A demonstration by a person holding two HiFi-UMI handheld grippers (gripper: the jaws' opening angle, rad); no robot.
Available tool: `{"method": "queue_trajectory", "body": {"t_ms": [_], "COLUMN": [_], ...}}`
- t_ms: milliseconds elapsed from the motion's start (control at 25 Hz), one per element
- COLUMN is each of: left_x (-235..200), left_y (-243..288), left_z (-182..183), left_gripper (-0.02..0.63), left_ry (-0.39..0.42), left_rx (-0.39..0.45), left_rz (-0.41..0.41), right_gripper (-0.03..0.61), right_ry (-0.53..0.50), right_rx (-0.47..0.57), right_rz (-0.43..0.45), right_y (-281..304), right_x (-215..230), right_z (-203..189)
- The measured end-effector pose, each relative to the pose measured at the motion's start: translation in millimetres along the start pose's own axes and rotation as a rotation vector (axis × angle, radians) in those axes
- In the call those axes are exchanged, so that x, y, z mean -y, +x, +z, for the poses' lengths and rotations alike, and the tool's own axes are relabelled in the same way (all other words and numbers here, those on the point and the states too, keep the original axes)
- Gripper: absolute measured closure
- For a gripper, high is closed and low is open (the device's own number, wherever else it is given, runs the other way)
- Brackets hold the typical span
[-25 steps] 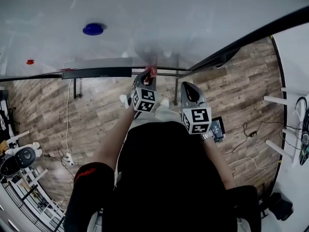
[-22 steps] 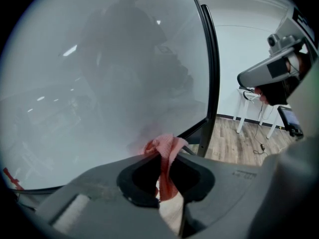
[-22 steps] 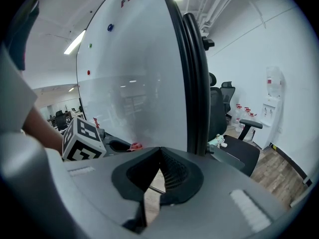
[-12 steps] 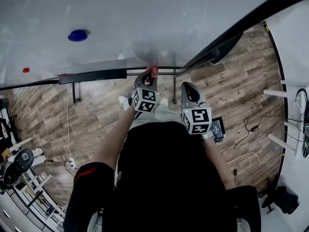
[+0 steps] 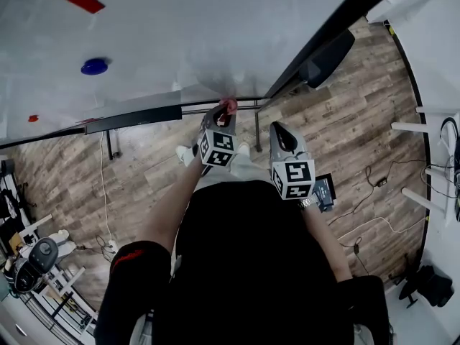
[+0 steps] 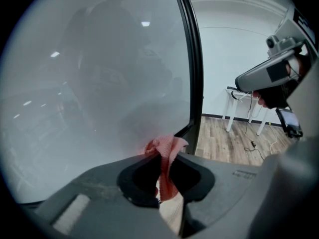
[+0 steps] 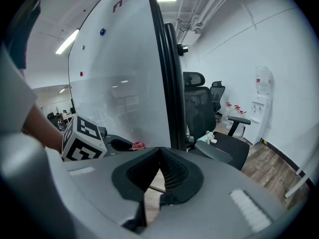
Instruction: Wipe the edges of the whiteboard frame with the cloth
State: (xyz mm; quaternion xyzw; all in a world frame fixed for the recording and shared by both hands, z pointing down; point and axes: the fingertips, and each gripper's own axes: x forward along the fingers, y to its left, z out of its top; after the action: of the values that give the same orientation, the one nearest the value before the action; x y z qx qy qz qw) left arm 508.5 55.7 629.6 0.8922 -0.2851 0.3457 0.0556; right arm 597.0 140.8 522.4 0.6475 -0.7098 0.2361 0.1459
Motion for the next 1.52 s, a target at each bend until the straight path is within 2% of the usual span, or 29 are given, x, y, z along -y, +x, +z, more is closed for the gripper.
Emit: {"method": "queue_trajectory", "body": {"t_ms": [1080, 1520], "left_x": [61.1, 80.7], "left_y": [28.7, 36.4], "left_z": [34.5, 44.6], "left_gripper": [0.566, 0.566], "left_ry": [0.079, 0.108], "left_rx": [0.024, 0.029], "left_rz": [-0.155, -0.188], "right_gripper": [0.577, 0.577], "right_ry": [0.079, 0.105], "right_rx": [0.006, 0.015], "right_rz": [-0.152, -0.211], "right_y": [-40.7, -60.0], "right_x": [38.4, 51.2], "right_z": [-19.8, -25.8]}}
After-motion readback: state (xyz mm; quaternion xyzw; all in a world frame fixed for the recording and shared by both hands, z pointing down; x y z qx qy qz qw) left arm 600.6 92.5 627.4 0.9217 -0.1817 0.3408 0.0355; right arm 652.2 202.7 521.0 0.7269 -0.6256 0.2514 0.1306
